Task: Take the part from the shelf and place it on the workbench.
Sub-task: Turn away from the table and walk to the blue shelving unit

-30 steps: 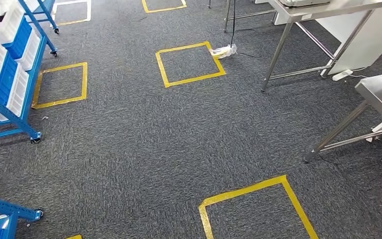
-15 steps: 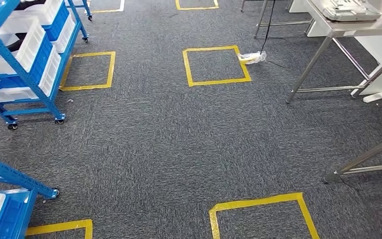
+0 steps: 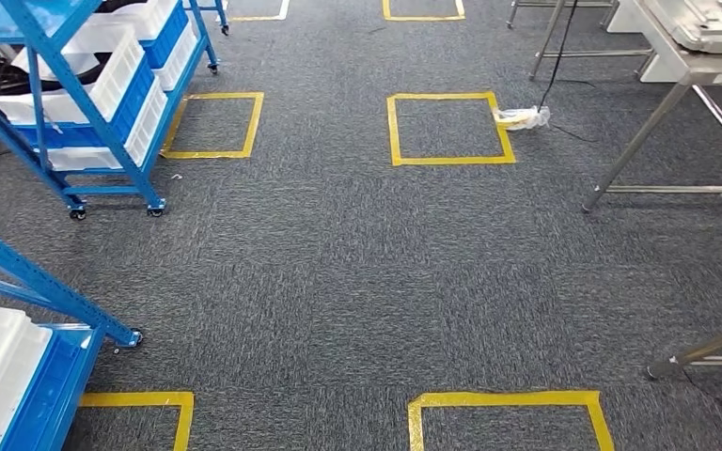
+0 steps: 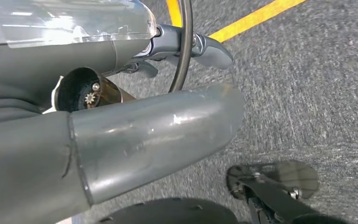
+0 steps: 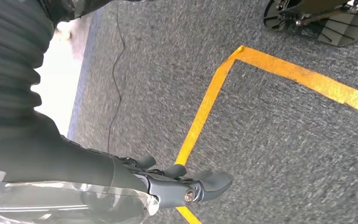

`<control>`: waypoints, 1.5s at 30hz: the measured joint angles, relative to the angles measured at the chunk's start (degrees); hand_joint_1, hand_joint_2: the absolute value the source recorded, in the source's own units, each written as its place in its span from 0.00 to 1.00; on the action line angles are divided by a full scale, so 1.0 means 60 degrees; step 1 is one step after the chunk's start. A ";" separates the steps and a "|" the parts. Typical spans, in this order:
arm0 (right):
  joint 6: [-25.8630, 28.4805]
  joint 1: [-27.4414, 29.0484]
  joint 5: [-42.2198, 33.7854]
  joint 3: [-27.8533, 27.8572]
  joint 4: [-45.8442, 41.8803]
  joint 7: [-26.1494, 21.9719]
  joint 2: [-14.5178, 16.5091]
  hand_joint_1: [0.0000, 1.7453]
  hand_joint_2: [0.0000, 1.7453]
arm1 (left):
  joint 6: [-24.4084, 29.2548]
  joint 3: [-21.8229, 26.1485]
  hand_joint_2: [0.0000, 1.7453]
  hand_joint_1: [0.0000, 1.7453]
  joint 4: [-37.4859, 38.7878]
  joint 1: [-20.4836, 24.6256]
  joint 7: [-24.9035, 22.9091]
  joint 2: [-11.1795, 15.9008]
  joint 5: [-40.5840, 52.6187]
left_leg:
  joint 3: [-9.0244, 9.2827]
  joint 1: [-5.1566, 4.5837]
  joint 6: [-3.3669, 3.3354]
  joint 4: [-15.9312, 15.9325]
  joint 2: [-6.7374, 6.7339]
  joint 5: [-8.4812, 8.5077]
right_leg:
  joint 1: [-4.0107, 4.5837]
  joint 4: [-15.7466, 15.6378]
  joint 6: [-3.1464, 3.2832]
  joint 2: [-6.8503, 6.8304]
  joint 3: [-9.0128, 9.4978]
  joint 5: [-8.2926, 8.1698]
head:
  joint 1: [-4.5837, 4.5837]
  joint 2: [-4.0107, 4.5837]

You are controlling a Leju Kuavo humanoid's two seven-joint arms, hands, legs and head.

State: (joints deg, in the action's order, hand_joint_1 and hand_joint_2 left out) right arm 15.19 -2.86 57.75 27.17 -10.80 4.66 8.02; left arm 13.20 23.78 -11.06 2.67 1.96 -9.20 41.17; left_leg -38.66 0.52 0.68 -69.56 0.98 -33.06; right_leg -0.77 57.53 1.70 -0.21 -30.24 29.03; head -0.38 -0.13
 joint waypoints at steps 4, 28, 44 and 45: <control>-0.0010 -0.0014 -0.0034 0.0093 0.0000 0.0005 0.0004 0.00 1.00 | 0.0007 0.0003 0.00 0.00 0.0000 0.0005 -0.0241 0.0038 0.0080 | 0.0502 -0.0020 -0.0004 0.0754 -0.0490 0.0516 | 0.0074 0.0045 -0.0080 -0.0625 0.0068 0.0117 | -0.0011 0.0000; 0.0043 -0.0069 -0.0025 0.0300 0.0011 -0.0015 0.0016 0.00 1.00 | 0.0022 0.0007 0.00 0.00 0.0000 0.0035 -0.0199 0.0061 0.0371 | 0.0364 -0.0002 0.0021 0.0590 0.0184 0.0285 | -0.0007 0.0203 0.0014 0.0033 -0.0202 -0.0018 | -0.0011 0.0000; 0.0047 -0.0089 -0.0010 0.0382 0.0009 -0.0054 0.0058 0.00 1.00 | 0.0055 0.0005 0.00 0.00 0.0000 0.0056 -0.0227 0.0082 0.0481 | 0.1242 -0.0101 -0.0499 0.2169 -0.0192 0.1119 | 0.0057 0.1851 -0.0360 -0.0078 -0.0749 0.1106 | -0.0022 0.0000; 0.0046 -0.0073 -0.0004 0.0386 0.0010 -0.0049 0.0058 0.00 1.00 | 0.0055 0.0005 0.00 0.00 0.0000 0.0066 -0.0226 0.0081 0.0482 | 0.1230 -0.0100 -0.0504 0.2160 -0.0070 0.1122 | 0.0047 0.2403 -0.0381 -0.0018 -0.1033 0.1295 | -0.0022 0.0000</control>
State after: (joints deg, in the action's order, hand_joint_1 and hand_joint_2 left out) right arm 15.46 -3.30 57.72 29.48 -10.74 4.36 8.37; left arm 13.53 23.81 -11.06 3.07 0.60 -8.72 44.06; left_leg -31.28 -0.08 -2.34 -56.60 0.56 -26.32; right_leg -0.49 71.95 -0.58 -0.32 -36.44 36.80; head -0.51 -0.13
